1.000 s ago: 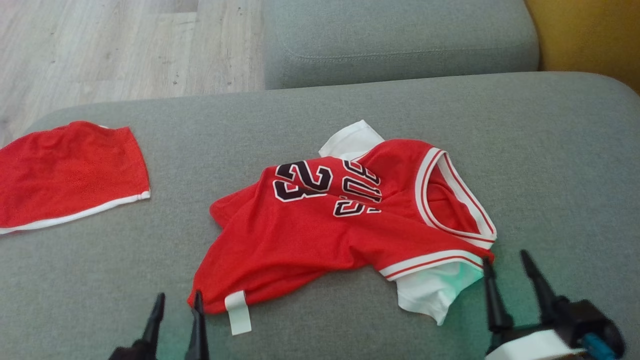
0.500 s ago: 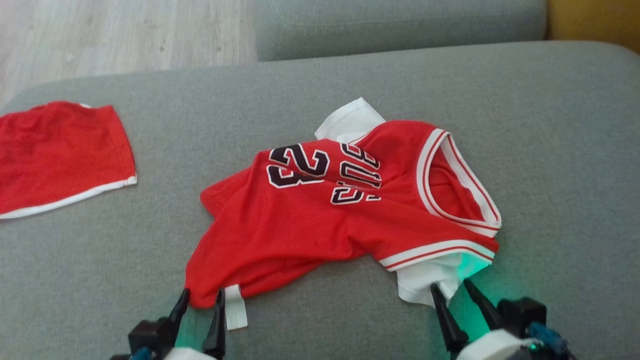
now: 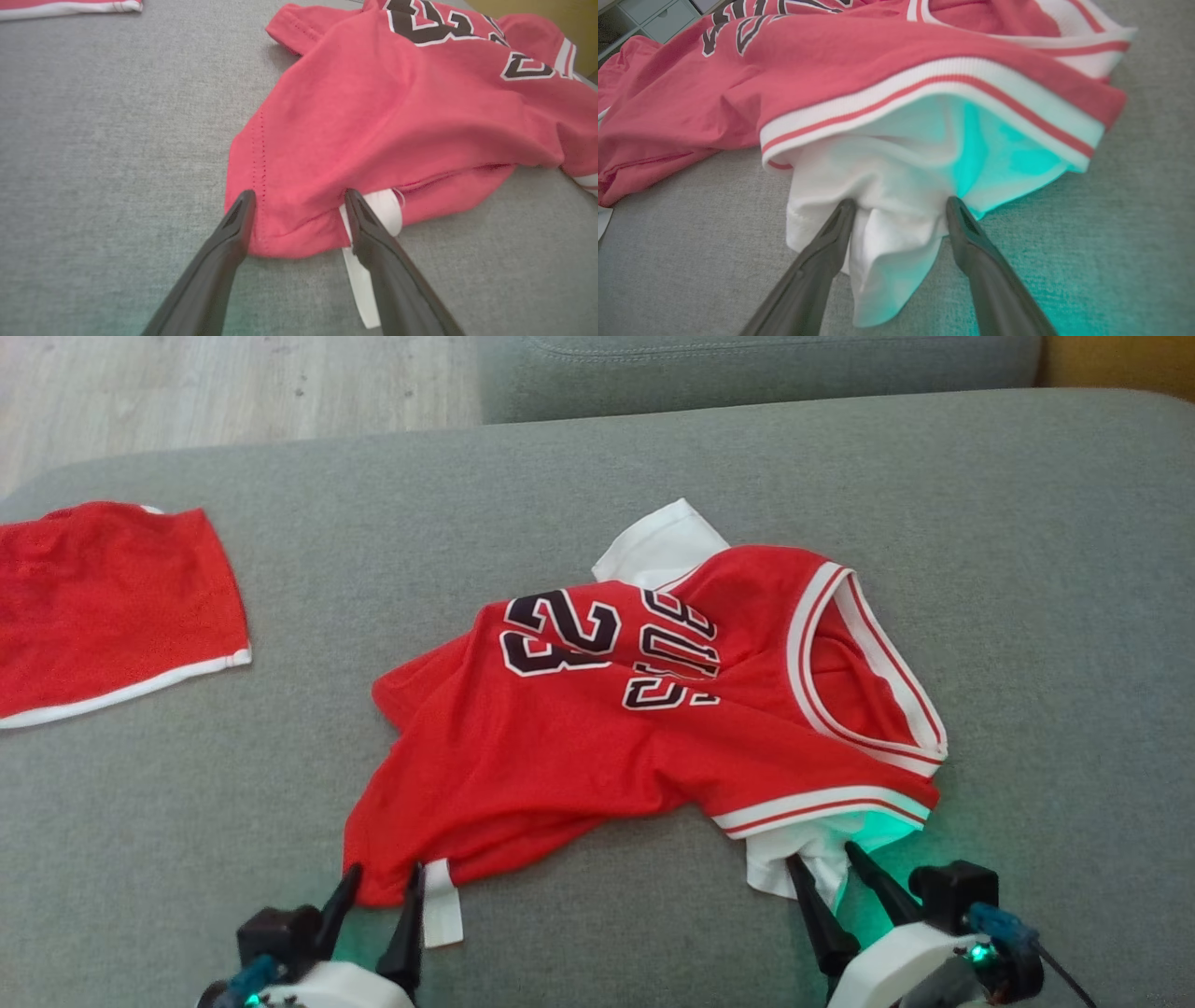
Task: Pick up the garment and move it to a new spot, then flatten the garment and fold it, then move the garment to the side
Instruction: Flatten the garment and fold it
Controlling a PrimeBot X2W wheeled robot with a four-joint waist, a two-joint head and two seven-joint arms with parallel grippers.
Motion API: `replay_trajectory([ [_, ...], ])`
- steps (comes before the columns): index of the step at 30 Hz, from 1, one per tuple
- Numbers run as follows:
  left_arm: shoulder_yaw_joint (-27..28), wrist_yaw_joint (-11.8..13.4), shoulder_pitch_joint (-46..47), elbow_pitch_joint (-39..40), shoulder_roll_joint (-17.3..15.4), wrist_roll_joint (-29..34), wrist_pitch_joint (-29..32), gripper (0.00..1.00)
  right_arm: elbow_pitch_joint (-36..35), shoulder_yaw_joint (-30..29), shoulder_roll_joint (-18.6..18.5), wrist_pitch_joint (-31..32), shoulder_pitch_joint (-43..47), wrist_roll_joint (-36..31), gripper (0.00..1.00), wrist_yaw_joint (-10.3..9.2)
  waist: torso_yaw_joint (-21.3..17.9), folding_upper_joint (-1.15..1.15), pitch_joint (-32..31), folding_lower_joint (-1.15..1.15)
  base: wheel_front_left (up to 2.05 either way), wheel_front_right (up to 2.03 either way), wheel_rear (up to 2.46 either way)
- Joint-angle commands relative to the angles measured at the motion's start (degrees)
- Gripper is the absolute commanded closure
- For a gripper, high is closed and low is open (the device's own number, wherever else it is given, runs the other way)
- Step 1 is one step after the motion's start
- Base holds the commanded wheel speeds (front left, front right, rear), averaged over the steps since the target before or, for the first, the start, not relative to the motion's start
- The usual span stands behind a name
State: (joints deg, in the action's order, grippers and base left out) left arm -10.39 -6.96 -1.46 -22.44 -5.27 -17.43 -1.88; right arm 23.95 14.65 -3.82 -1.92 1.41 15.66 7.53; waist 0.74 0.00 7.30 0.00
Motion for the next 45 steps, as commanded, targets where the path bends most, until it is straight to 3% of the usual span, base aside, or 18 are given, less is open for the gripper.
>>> replay_trajectory([
  [1,1.91,0.58,0.85,1.88,-0.93,-0.48,0.02,0.0,-0.34,2.18,-0.17,0.95,-1.28,0.34,0.0,-0.04,-0.2,0.0,-0.04,0.0,0.0,0.0,0.0],
  [10,3.75,2.53,-3.71,8.3,-3.22,-2.04,4.38,0.0,-0.93,3.27,-0.92,1.98,-1.16,1.44,0.0,-0.04,-0.63,0.0,0.24,0.0,0.0,0.0,0.0],
  [26,1.89,1.77,-1.87,9.22,-3.65,-3.72,7.12,0.0,-1.59,7.41,-2.33,5.99,-1.82,4.66,0.0,-0.04,-2.16,0.0,1.37,0.0,0.0,0.0,0.0],
  [27,1.8,1.7,-1.76,9.13,-3.7,-3.82,7.1,0.03,-1.51,7.61,-2.42,6.45,-1.88,5.26,0.17,-0.04,-2.27,0.0,1.46,0.0,0.0,0.0,0.0],
  [28,1.54,1.57,-1.65,8.97,-3.84,-3.89,7.32,0.25,-1.55,8.0,-2.48,6.8,-2.0,6.02,0.59,-0.04,-2.37,0.0,1.5,0.0,0.0,0.0,0.0],
  [29,1.35,1.44,-1.56,8.85,-3.95,-4.06,7.5,0.62,-1.6,7.91,-2.39,6.95,-2.17,6.98,1.0,-0.04,-2.48,0.0,1.52,0.0,0.0,0.0,0.0],
  [31,1.19,1.27,-1.46,8.77,-4.09,-4.45,7.61,1.0,-1.87,8.22,-2.33,7.27,-2.64,8.69,1.0,-0.04,-2.65,0.0,1.51,0.0,0.0,0.0,0.0],
  [35,0.45,0.58,-1.72,10.61,-4.26,-6.58,8.18,1.0,-5.26,7.36,-2.71,6.59,-3.56,16.24,1.0,-0.04,-2.97,0.0,0.61,0.0,0.0,0.0,0.0],
  [41,0.98,-0.01,-3.15,19.56,-4.77,-12.58,11.0,1.0,-17.11,3.98,-6.07,7.43,-3.08,26.4,1.0,-0.04,-3.59,0.0,-1.12,0.0,0.0,0.0,0.0],
  [45,1.48,-0.27,-4.29,31.83,-5.71,-19.45,15.0,1.0,-29.65,0.03,-10.69,10.59,-1.31,33.07,1.0,-0.04,-4.15,0.0,-2.59,0.0,0.0,0.0,0.0],
])
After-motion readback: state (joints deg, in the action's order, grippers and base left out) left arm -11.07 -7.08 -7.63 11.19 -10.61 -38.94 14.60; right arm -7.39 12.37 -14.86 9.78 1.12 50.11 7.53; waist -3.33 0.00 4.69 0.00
